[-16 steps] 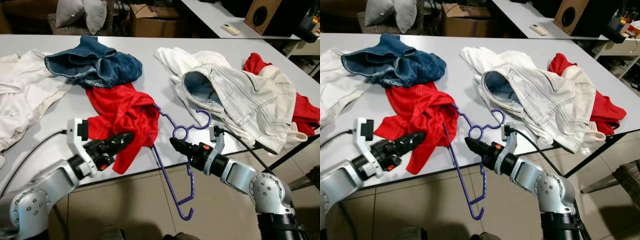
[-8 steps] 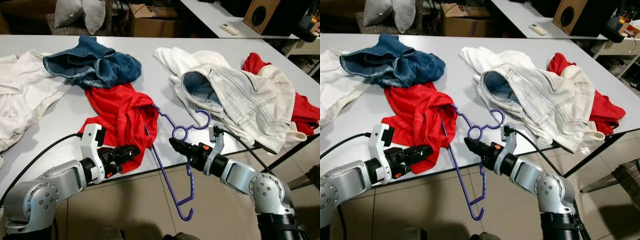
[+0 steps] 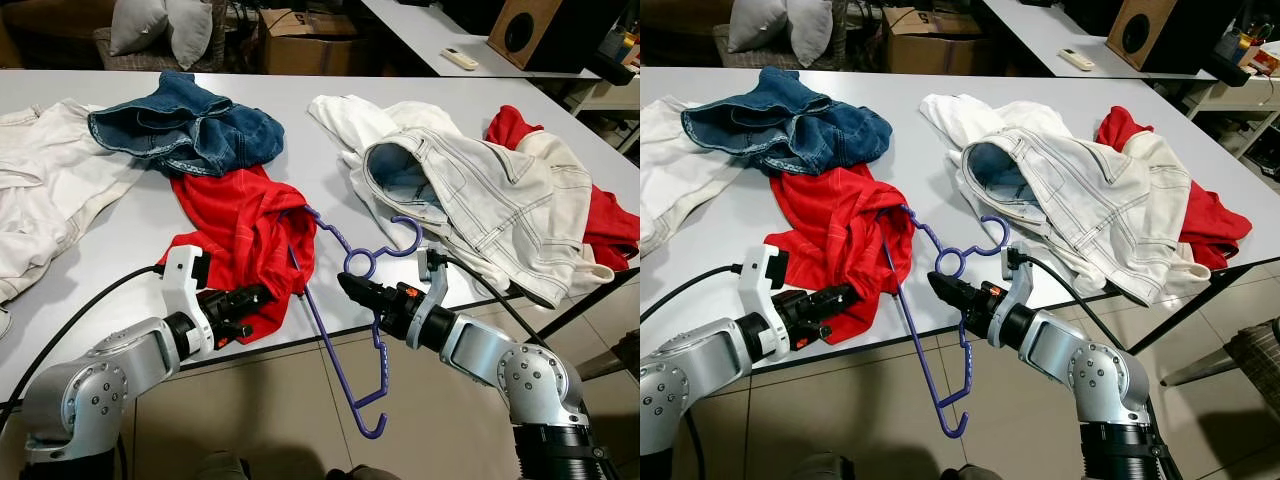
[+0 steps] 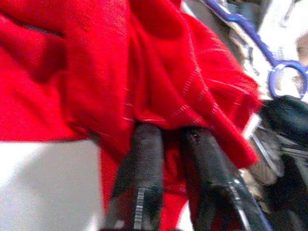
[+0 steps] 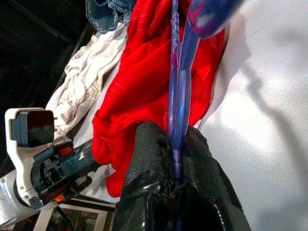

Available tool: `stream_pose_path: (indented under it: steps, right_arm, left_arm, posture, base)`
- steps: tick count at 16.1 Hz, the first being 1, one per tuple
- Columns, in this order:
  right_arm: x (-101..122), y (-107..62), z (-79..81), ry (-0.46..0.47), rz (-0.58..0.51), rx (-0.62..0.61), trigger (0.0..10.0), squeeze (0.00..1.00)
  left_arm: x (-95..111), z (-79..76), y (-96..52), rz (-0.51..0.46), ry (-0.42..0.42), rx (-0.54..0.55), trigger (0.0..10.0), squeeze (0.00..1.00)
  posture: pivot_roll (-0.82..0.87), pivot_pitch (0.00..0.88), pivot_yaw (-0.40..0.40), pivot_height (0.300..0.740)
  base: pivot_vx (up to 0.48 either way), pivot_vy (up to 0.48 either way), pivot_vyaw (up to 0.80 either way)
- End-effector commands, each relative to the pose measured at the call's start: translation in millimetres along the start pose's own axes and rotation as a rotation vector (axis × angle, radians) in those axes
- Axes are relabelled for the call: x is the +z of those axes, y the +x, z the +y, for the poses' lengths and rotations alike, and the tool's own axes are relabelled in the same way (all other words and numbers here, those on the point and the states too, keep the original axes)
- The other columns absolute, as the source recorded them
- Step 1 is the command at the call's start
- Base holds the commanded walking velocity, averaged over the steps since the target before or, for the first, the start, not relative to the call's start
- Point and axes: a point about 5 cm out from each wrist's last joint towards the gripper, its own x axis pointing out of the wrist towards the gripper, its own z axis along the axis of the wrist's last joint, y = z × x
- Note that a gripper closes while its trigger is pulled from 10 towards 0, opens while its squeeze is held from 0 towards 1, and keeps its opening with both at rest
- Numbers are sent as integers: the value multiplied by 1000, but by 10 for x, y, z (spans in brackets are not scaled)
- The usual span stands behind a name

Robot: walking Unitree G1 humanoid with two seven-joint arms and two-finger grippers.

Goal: Hang hanger

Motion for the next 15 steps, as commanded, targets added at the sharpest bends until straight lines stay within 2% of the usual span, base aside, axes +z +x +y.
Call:
stream_pose_path:
  steps: [1,4,5,6,7,8,9,10,11,12,13,14,15]
  right_arm:
    - [65,-11,-4,-13,-21,2,10000,0]
    - [120,-2,35,50,-81,40,10000,0]
    - [162,6,52,94,-121,60,10000,0]
    - [184,25,59,131,-146,67,10000,0]
    - [188,42,54,159,-161,64,10000,0]
    - [185,100,46,222,-186,57,10000,0]
    - [178,157,55,274,-201,61,10000,0]
    - [175,204,67,319,-208,69,10000,0]
    - [171,237,80,332,-204,71,10000,0]
    - [153,298,109,346,-189,75,10000,0]
    - [123,344,140,334,-163,78,10000,0]
    - [83,367,155,292,-126,64,10000,0]
    - [45,368,148,260,-97,44,10000,0]
  left_arm:
    - [19,27,30,-5,38,37,0,0]
    - [158,17,19,-77,169,75,0,0]
    - [294,30,-19,-115,317,125,0,0]
    - [419,59,-73,-108,532,187,0,0]
    - [521,75,-112,-127,634,226,0,0]
    - [843,62,-240,-211,847,294,0,0]
    - [1081,-22,-350,-258,1030,304,0,0]
    - [1228,-107,-429,-274,1180,303,0,0]
    - [1301,-157,-471,-290,1239,300,0,0]
    - [1374,-238,-513,-304,1262,273,0,0]
    - [1254,-247,-466,-219,1196,197,0,0]
    - [1094,-201,-383,-197,1034,143,0,0]
    - [896,-83,-289,-156,907,146,8902,0]
  posture:
    - [64,44,-118,740]
    - [65,47,-119,740]
    - [67,47,-119,740]
    - [67,47,-119,740]
    - [69,48,-119,740]
    - [73,50,-116,740]
    - [77,50,-115,740]
    - [77,50,-115,740]
    - [77,50,-115,740]
    - [96,52,-108,740]
    - [96,52,-108,740]
    - [96,52,-108,740]
    - [96,52,-105,740]
  base:
    - [0,0,0]
    - [0,0,0]
    - [0,0,0]
    - [0,0,0]
    - [0,0,0]
    - [0,0,0]
    - [0,0,0]
    - [0,0,0]
    - [0,0,0]
    - [0,0,0]
    - [0,0,0]
    - [0,0,0]
    - [0,0,0]
